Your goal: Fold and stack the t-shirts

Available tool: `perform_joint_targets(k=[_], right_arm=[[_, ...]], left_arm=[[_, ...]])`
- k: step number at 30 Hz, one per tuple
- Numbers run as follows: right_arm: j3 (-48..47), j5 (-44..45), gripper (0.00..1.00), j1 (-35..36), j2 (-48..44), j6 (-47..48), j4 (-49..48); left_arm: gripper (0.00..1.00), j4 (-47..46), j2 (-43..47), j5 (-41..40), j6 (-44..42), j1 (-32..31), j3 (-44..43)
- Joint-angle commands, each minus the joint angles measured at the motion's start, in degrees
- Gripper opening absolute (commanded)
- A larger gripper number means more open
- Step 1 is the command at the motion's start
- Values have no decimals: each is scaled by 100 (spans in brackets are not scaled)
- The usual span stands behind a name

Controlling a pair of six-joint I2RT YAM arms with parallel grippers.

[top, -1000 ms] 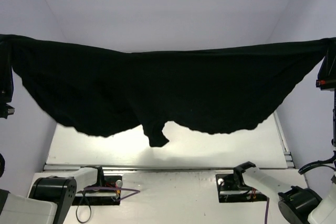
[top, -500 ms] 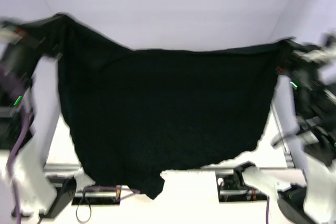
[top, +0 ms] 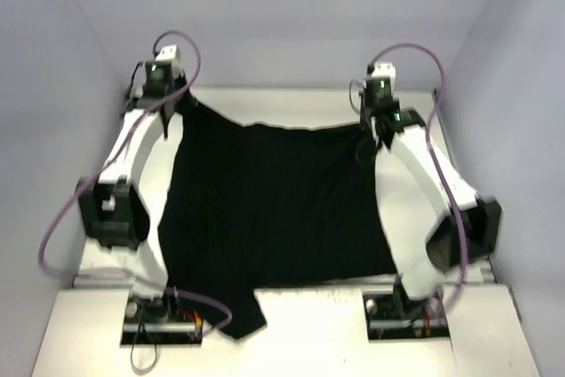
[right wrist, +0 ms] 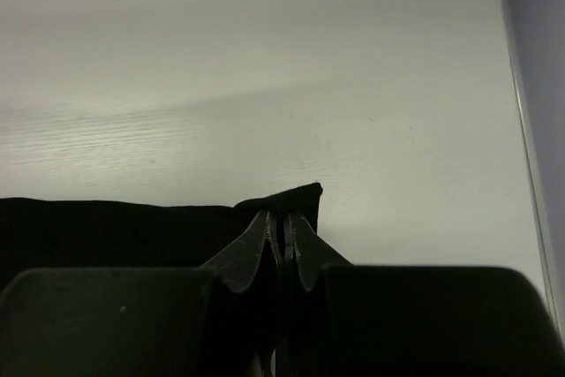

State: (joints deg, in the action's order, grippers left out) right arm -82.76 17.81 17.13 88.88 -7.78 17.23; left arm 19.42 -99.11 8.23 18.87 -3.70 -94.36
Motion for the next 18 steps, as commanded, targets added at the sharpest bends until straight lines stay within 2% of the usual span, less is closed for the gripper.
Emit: perform_joint_targets(k=[1,5,7,9,10,11,12,14,17,18], right_arm=[[-686,-251,0,-366,847,-139,-744],[-1554,-395,0,-547,2072,52,-741],[-2401,-619,0,-737,2708,66,-730],[-2928,-702,5,-846,3346,74,-721],[-3261,-723,17,-922,3488,74,-721],[-3542,-754,28,-959,3702,46,-710],[-3738,-780,37,-998,3849,36,-700],[-3982,-822,48,-1088,4002,57,-686],[-3871,-782,54,-1098,3625,158,-694],[-3756,-779,56,-1098,3485,170,-691]], left_arm=[[0,-1206,-431,-378,-112,-87,-719],[0,-1017,-1551,-412,-74,-117,-1582],[0,-833,-2205,-410,-6,-149,-2509],[5,-560,-2983,-425,38,-185,-3289],[18,-428,-3140,-412,45,-199,-3748],[37,-578,-3220,-416,126,-195,-3781],[52,-685,-3228,-444,174,-192,-3790],[71,-760,-3130,-541,193,-193,-3853],[81,-525,-2697,-574,-182,-251,-3733],[81,-408,-2409,-663,-242,-273,-3588]])
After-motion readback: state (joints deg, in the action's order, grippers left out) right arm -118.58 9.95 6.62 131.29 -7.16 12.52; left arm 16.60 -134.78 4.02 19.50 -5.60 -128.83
